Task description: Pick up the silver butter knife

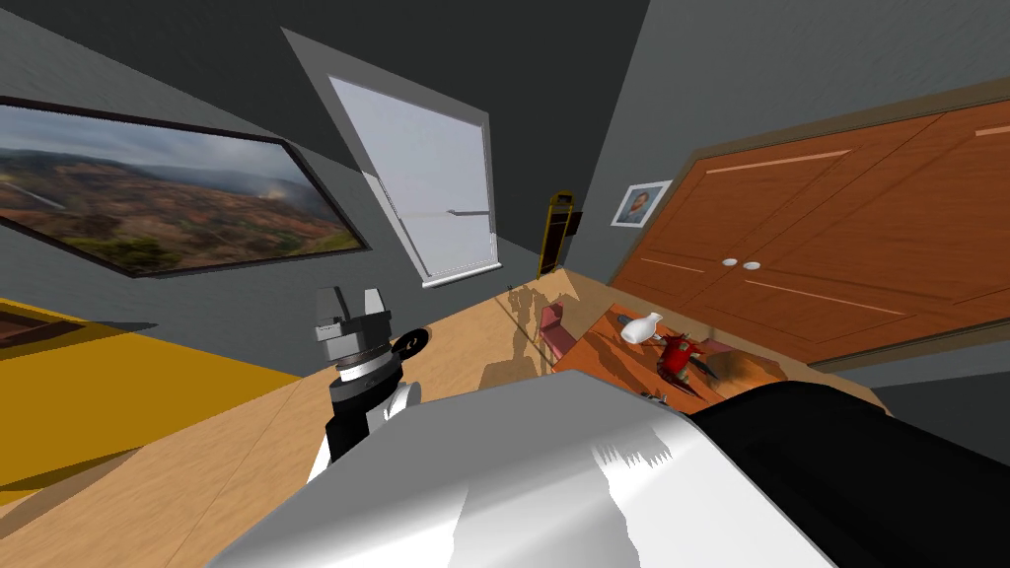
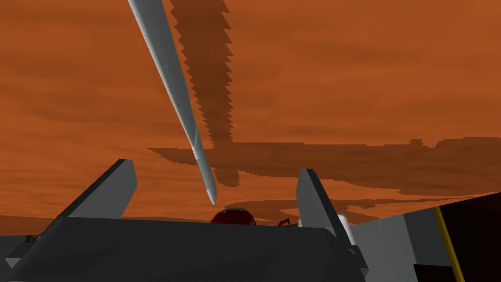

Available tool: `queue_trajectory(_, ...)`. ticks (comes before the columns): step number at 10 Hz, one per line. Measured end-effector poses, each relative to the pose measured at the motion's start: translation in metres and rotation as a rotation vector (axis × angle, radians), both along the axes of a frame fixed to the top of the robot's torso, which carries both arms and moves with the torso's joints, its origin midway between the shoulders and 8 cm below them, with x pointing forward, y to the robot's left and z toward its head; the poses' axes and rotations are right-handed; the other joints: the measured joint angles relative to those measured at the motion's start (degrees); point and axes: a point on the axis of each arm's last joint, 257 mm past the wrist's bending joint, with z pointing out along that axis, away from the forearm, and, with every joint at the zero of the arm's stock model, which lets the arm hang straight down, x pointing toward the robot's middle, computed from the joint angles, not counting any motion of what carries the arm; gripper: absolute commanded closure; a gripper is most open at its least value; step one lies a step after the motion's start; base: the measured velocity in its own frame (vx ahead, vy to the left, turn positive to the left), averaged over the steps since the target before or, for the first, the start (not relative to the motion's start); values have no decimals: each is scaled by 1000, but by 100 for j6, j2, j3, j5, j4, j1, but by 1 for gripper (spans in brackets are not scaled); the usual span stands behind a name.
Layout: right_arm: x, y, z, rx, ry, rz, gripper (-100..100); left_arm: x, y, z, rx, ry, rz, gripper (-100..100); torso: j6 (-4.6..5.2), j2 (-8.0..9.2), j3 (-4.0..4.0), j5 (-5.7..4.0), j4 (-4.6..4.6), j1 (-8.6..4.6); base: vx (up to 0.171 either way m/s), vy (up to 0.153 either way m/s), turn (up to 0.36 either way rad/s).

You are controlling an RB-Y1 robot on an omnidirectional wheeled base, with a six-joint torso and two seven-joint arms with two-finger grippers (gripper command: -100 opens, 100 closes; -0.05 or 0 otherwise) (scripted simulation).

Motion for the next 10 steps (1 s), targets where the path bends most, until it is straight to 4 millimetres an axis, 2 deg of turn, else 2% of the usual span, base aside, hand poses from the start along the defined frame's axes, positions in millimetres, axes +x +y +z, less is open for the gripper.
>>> queue_trajectory(4,-3,-1,0,-3,8,-1,100,0,0,0,0,0,0,0,-4,5,8,-5,10,-2,0,0,0)
queue_trajectory(5,-3,-1,0,-3,8,-1,0,0,0,0,0,0,0,0,-4,6,8,-6,10,-3,0,0,0)
queue_trajectory(6,-3,-1,0,-3,8,-1,100,0,0,0,0,0,0,0,-4,7,8,-6,10,-3,31,49,-34)
queue_trajectory(9,-12,-10,13,-1,2,11,100,0,0,0,0,0,0,0,2,-7,0,1,5,25,34,54,-34)
queue_trajectory(10,-12,-10,13,1,1,11,0,0,0,0,0,0,0,0,-2,-3,2,-2,7,14,2,7,2)
